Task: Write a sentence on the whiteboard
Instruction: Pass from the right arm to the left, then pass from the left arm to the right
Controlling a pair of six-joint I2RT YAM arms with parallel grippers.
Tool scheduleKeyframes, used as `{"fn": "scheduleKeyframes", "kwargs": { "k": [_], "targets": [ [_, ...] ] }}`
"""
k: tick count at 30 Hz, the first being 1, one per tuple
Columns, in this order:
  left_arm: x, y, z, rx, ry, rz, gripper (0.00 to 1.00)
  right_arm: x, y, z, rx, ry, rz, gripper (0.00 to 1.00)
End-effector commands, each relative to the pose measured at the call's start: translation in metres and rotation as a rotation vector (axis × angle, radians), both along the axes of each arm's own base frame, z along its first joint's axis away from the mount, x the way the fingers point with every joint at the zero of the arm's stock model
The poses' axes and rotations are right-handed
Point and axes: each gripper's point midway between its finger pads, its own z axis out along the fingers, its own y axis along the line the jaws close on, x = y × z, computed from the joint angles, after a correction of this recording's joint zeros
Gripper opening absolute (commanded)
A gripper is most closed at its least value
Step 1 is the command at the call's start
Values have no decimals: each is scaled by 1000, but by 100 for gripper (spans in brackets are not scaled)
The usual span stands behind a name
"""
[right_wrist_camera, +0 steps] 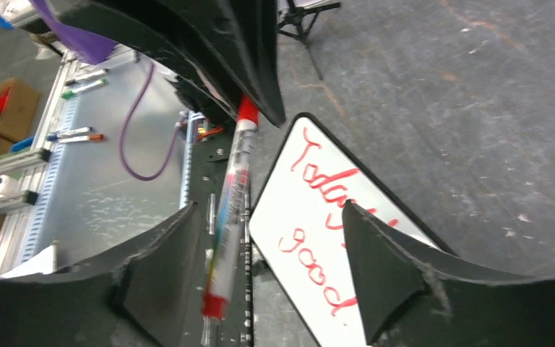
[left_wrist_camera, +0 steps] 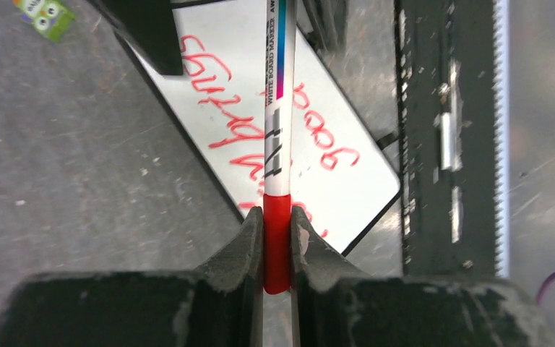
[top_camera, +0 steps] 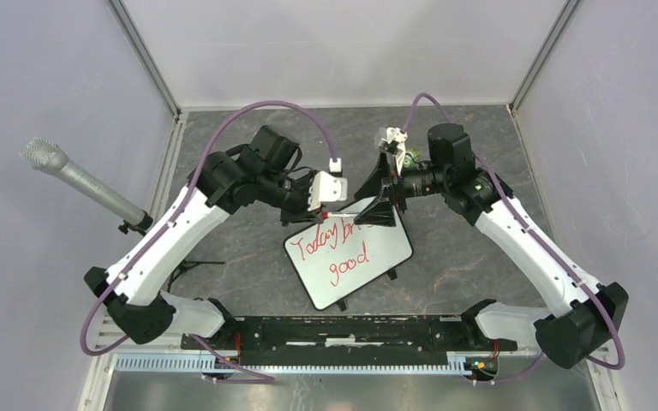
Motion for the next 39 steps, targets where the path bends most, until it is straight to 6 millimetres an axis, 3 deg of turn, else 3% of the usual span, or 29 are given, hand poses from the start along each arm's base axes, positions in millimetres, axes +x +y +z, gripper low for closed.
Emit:
{"fn": "scheduleKeyframes", "kwargs": {
  "k": [1, 3, 5, 10, 14, 18, 23, 27, 34, 37, 39],
  "targets": [
    [0, 22, 0, 100, -293, -195, 4, 0, -14, 6, -57, -93, -13, 86],
    [-3, 29, -10, 182, -352, -263, 6, -2, -16, 4, -76, -95, -10, 94],
    [-2, 32, -15, 249, -419, -309, 7, -2, -18, 2, -92, -102, -11, 93],
    [4, 24, -15, 375, -599, -408, 7, -5, -15, -13, -123, -57, -9, 83],
    [11, 15, -10, 437, -692, -421, 6, -21, -4, -29, -156, -9, 59, 74],
    [11, 8, -13, 464, -756, -449, 5, -34, 3, -36, -156, 30, 107, 73],
    [6, -1, -11, 455, -778, -462, 4, -35, 11, -49, -189, 46, 107, 73],
    [7, -5, -10, 457, -785, -466, 4, -40, 17, -57, -205, 65, 132, 66],
    [10, -7, -12, 457, -784, -441, 5, -42, 20, -60, -220, 79, 143, 27],
    [11, -8, -12, 447, -772, -400, 12, -42, 20, -55, -209, 79, 141, 3],
    [13, -9, -9, 435, -767, -365, 21, -41, 20, -52, -200, 75, 137, 0]
  ]
}}
